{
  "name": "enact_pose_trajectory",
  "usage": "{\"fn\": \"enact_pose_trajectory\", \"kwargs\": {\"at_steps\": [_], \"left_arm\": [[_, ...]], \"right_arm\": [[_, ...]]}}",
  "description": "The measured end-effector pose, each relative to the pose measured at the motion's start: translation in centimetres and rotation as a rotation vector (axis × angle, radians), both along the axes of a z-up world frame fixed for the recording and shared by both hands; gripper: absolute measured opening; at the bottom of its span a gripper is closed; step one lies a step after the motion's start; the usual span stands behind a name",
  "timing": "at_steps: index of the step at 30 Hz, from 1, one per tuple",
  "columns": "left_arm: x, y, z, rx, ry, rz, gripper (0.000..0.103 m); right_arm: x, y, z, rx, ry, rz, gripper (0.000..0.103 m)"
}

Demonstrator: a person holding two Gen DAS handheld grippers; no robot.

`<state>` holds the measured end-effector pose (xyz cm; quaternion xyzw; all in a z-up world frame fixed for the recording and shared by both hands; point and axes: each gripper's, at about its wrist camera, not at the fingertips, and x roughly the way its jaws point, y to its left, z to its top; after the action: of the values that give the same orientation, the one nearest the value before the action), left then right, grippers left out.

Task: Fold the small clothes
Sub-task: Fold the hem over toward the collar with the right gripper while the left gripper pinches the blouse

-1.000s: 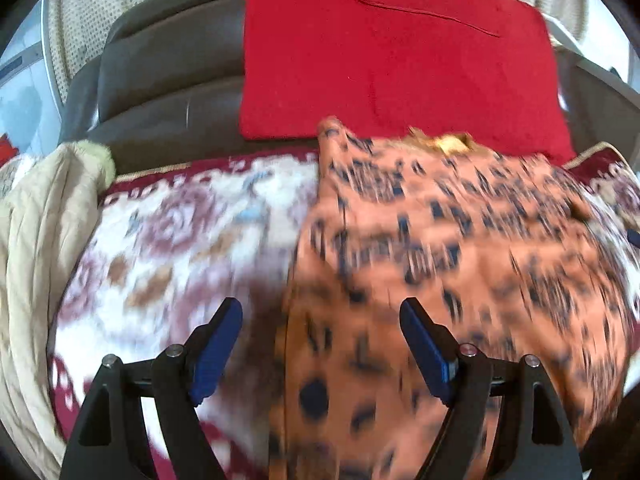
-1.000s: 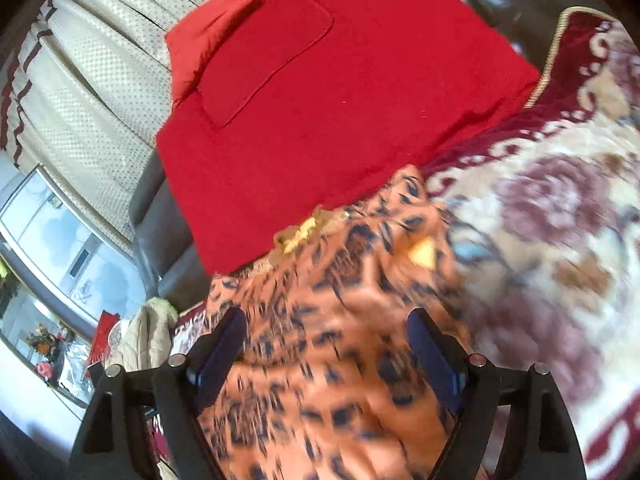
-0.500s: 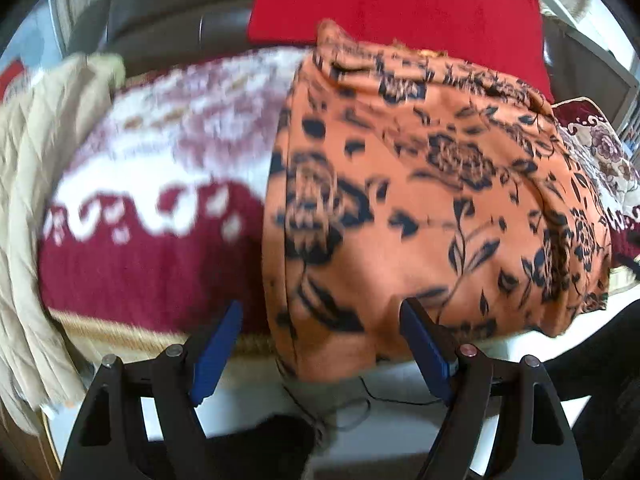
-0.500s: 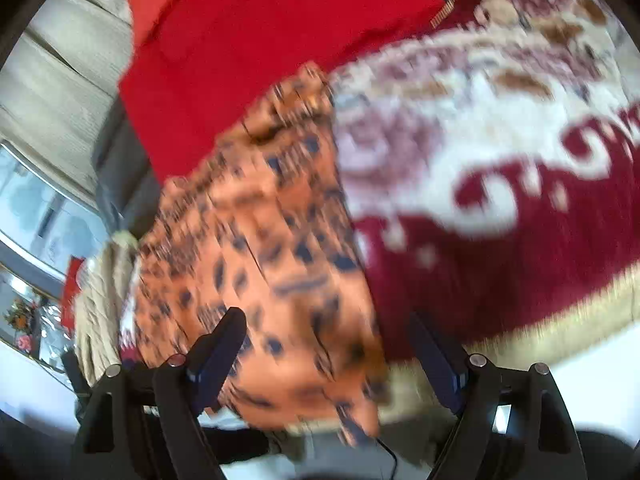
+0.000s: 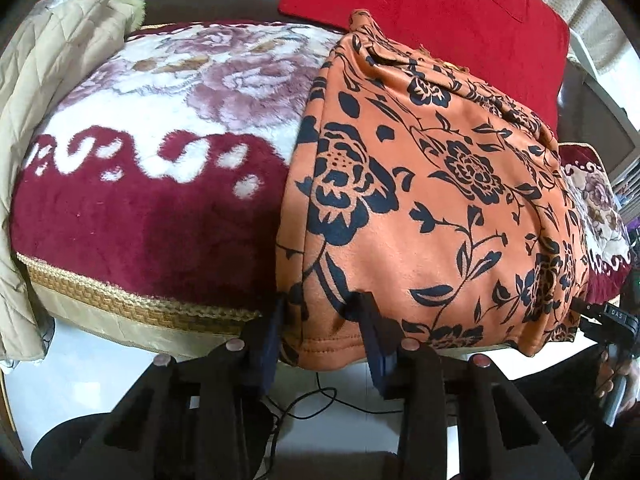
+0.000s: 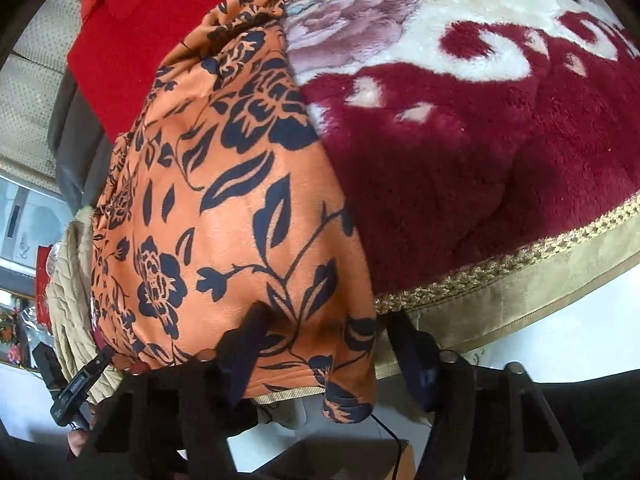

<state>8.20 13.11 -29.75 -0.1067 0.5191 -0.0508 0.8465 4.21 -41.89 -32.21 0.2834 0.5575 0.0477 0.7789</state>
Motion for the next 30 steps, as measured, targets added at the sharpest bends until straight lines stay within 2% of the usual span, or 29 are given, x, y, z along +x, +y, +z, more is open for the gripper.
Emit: {"fn": "enact_pose_trajectory", "kwargs": {"at_steps": [3,5,6,9,11,12,13,14,16,18,21,25,28,30], "left_arm": [[0.2,0.6,0.1,-0.047,-0.003,0.013,0.039],[0.3,0.9,-0.2,-0.074,0.019,0.014,0.047],[0.4,0.8,-0.5,-0.078,0.033,0.013,0.053],[0.6,0.4,-0.9,-0.062,0.045,0.003,0.052],[0.5,0.4,-0.8,-0.063,0.039,0.003,0.037],[0.6,0.4,-0.7,-0.056,0.039,0.005,0.021],[0.7,0.5,-0.5,-0.067,0.035,-0.002,0.008],[0.8,0.5,-0.3,-0.092,0.027,-0.010,0.008],[0.8,0.6,0.6,-0.117,0.008,-0.029,0.007],[0.8,0.2,1.6,-0.132,-0.012,-0.055,0.007],[0.9,0.8,3.6,-0.219,-0.053,-0.079,0.007],[2.1,1.7,7.1,-0.318,-0.120,-0.097,0.007],[4.4,1.8,9.3,-0.346,-0.162,-0.100,0.007],[6.1,2.4,11.2,-0.357,-0.188,-0.100,0.007]], "right_arm": [[-0.3,-0.2,0.0,-0.001,0.006,-0.005,0.052],[-0.5,-0.2,0.1,0.004,0.017,0.000,0.048],[-0.5,0.0,0.3,0.000,0.021,0.011,0.048],[-0.3,1.6,0.4,-0.009,0.061,0.067,0.048],[0.0,2.3,0.4,-0.015,0.059,0.077,0.048],[0.1,2.5,0.5,-0.030,0.055,0.087,0.045],[0.1,2.8,0.7,-0.040,0.054,0.106,0.033],[0.2,3.1,1.1,-0.034,0.057,0.124,0.020],[0.2,3.6,2.4,-0.039,0.044,0.166,0.014],[0.0,4.0,4.2,-0.023,0.006,0.201,0.011],[0.0,3.6,7.2,0.024,-0.066,0.220,0.011],[0.9,2.2,11.3,0.127,-0.202,0.188,0.010],[2.4,1.2,14.0,0.181,-0.293,0.153,0.010],[4.1,0.6,15.5,0.174,-0.327,0.131,0.010]]}}
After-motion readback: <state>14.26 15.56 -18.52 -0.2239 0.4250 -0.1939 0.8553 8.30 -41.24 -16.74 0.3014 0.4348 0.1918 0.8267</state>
